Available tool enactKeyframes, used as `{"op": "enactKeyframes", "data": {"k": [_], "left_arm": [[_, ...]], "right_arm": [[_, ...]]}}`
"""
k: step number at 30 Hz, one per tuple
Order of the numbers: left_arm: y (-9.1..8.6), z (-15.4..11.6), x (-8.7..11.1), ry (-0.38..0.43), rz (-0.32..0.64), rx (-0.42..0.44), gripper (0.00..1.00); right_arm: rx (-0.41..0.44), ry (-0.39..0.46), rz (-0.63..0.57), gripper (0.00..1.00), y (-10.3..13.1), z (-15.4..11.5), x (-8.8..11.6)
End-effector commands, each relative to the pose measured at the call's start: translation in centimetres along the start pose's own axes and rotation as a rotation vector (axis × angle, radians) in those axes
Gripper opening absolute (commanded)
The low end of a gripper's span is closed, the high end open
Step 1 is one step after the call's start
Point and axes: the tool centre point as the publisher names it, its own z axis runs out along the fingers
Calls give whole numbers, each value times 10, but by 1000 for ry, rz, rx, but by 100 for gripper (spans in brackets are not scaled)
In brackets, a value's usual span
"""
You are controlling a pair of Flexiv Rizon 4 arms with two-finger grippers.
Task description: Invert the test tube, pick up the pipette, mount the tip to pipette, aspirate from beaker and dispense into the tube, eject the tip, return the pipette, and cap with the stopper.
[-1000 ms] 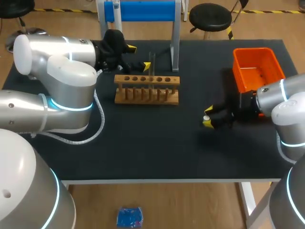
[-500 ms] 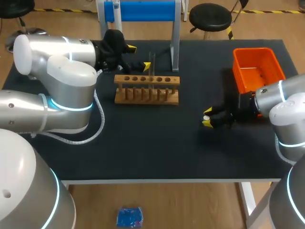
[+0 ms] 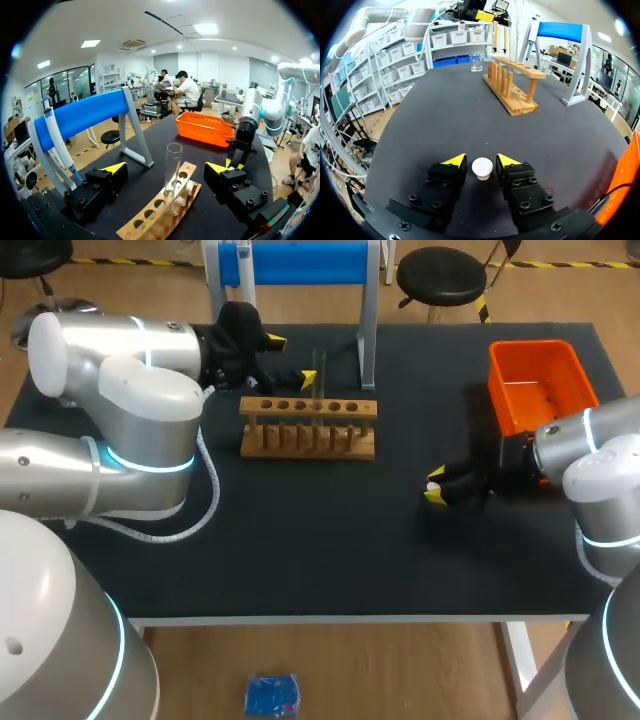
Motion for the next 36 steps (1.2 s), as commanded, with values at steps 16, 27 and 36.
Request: {"op": "enactKeyframes", "data": {"k": [16,27,36], "left_arm": [[0,0,0,2,0,0,100],[0,0,0,2,0,0,100],[0,0,0,2,0,0,100]], "right_arm": [[-6,-12,7,0,5,-7,-1],[-1,-49,-23,0,67,-55,6],[-24,-63,-100,0,135,-96,13]]}}
